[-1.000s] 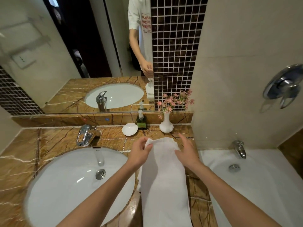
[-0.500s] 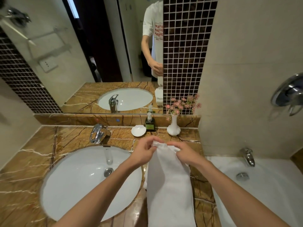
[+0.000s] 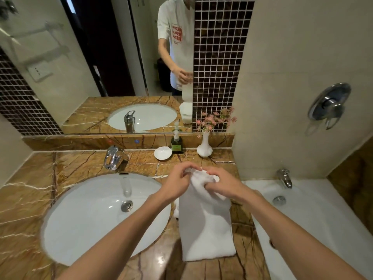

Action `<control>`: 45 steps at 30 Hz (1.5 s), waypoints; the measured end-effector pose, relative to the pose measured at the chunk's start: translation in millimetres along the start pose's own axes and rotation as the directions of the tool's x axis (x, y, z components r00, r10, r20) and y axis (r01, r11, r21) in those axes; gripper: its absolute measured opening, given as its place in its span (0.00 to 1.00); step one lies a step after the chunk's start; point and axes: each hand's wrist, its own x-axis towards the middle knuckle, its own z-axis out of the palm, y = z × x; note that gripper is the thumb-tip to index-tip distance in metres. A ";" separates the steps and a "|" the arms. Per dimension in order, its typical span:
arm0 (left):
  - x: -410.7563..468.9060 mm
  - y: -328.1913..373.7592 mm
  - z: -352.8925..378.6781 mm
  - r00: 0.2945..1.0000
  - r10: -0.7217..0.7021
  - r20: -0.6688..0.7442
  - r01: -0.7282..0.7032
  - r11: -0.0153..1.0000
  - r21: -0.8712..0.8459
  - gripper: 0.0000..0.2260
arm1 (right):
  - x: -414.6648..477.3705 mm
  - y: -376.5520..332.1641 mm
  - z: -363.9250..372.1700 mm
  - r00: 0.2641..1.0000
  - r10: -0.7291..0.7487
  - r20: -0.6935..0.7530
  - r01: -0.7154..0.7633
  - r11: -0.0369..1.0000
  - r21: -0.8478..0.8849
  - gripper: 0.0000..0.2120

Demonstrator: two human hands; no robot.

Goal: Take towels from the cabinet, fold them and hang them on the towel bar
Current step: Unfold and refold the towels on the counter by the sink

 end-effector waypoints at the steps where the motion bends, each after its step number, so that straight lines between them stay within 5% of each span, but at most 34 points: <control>1: -3.0 1.5 0.4 1.000 0.005 0.009 -0.005 1.000 -0.018 0.22 | -3.9 -2.0 2.2 1.000 -0.023 -0.010 0.022 0.999 -0.025 0.05; 5: -14.4 2.9 4.0 0.998 0.003 0.061 -0.001 0.999 -0.035 0.23 | -22.8 -14.8 10.7 1.000 -0.024 0.019 0.025 0.996 -0.091 0.08; 7: -16.7 2.0 4.7 0.997 0.003 0.072 0.000 0.999 -0.033 0.22 | -28.7 -17.0 14.6 1.000 -0.027 0.007 0.027 0.997 -0.074 0.01; 13: -24.1 -0.7 -2.9 0.999 -0.040 -0.010 0.039 0.997 -0.071 0.20 | -38.0 -17.3 11.3 0.996 -0.035 -0.078 0.024 0.990 -0.137 0.12; 19: -29.4 -4.5 -12.6 0.987 -0.148 0.065 0.143 0.986 0.086 0.03 | -36.4 -21.5 8.8 0.994 -0.087 -0.071 0.071 0.977 -0.203 0.14; 25: -28.6 5.2 -22.1 0.990 -0.119 0.072 0.104 0.978 0.184 0.06 | -37.3 -18.7 -2.5 0.997 -0.072 -0.030 0.064 0.975 -0.212 0.14; 34: -26.6 13.0 -25.6 0.980 -0.190 -0.052 0.191 0.982 0.010 0.05 | -45.6 -7.0 -28.3 0.998 0.001 -0.068 -0.010 0.993 -0.120 0.08; 41: -27.2 18.6 -19.2 0.983 -0.170 -0.071 0.171 0.985 0.012 0.06 | -53.1 13.9 -26.2 0.998 0.052 -0.022 -0.054 0.995 -0.084 0.07; 45: -27.2 18.0 -18.3 0.985 -0.154 -0.083 0.156 0.988 0.014 0.06 | -53.4 17.1 -25.9 0.990 0.076 -0.116 -0.082 0.996 -0.045 0.09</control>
